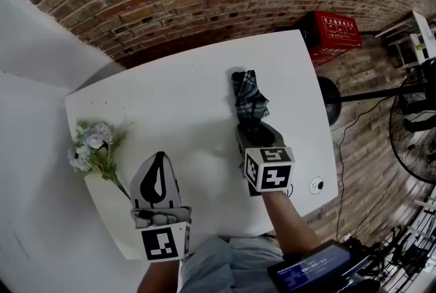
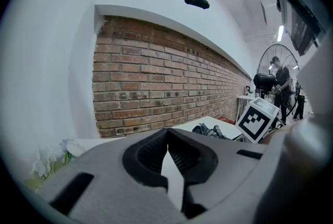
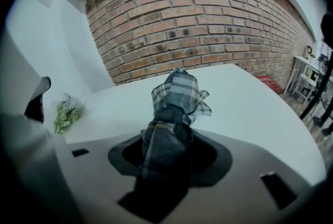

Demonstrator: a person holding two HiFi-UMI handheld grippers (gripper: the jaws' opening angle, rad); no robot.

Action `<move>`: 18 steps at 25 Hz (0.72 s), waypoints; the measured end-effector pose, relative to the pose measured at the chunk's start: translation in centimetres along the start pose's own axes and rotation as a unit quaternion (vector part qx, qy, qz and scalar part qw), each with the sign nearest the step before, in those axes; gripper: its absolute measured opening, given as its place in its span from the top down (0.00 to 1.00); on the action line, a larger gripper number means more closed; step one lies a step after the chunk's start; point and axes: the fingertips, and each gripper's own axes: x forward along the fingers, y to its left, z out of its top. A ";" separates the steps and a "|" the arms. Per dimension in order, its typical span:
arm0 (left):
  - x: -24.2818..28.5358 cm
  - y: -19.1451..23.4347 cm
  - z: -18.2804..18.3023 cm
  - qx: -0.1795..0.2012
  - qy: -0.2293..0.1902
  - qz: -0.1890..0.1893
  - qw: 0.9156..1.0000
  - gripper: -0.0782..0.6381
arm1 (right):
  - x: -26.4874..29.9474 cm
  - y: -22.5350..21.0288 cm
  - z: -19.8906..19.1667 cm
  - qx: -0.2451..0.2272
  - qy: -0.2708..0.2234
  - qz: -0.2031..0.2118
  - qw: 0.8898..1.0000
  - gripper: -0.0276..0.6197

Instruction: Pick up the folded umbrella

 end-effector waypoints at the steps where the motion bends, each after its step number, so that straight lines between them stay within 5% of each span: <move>1: -0.1 0.0 0.1 0.001 0.000 0.000 1.000 0.88 | 0.0 0.0 0.0 0.001 -0.001 0.001 1.000 0.66; 18: -1.3 -0.7 0.9 0.009 -0.008 0.005 1.000 0.88 | -1.6 0.6 0.3 -0.005 -0.036 0.017 0.999 0.66</move>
